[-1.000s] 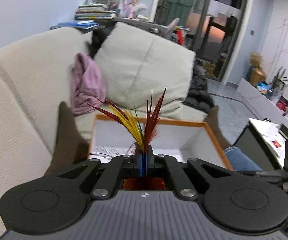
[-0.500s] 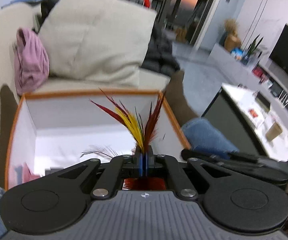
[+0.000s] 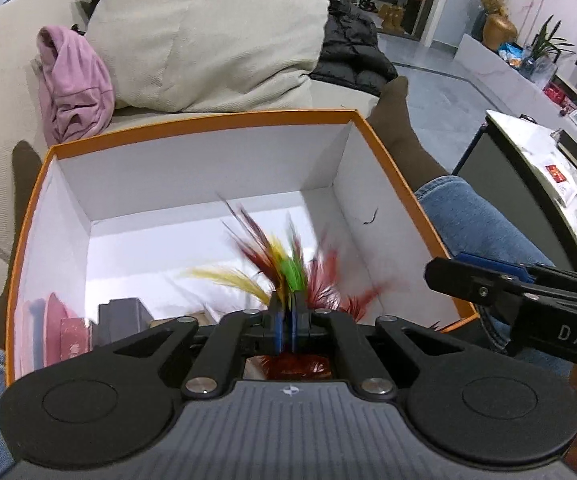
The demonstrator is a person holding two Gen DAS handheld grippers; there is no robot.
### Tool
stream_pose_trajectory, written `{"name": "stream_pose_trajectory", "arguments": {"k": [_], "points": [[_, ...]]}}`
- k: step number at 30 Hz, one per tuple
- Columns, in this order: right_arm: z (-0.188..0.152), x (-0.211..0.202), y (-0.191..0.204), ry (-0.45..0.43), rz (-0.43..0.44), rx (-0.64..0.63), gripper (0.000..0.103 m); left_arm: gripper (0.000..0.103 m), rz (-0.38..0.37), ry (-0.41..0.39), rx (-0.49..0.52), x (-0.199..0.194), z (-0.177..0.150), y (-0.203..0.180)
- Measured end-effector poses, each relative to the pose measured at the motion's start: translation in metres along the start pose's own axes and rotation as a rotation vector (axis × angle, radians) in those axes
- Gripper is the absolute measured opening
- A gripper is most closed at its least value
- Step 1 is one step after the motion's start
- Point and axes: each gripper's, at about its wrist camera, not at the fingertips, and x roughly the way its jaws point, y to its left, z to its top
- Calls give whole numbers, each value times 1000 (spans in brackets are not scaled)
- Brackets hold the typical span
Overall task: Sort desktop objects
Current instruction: 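Move both tools toward the crocheted dolls and pink pompom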
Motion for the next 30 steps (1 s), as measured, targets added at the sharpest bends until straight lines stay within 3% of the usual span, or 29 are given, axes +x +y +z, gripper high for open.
{"name": "stream_pose_trajectory", "arguments": {"k": [3,11,14,16,18,25,30], "points": [[-3,-5,1,-6,-2,-6,43,4,-6,-41,-9,-15,-6,4],[-25,-28,17,-22,-13,-55,45,24,-23,-156,-6,-77,-34,9],[-35,-38,27,-20,-1,-98,50,34,-14,-164,23,-94,-51,9],[-46,-42,33,-2,4,-131,50,47,4,-162,35,-101,-66,11],[-59,-42,38,42,14,-160,50,54,22,-150,48,-105,-81,16],[-100,-32,46,229,11,-211,50,56,67,-22,154,-97,-136,20],[-118,-35,60,278,56,-244,50,58,79,58,229,-86,-164,19]]}}
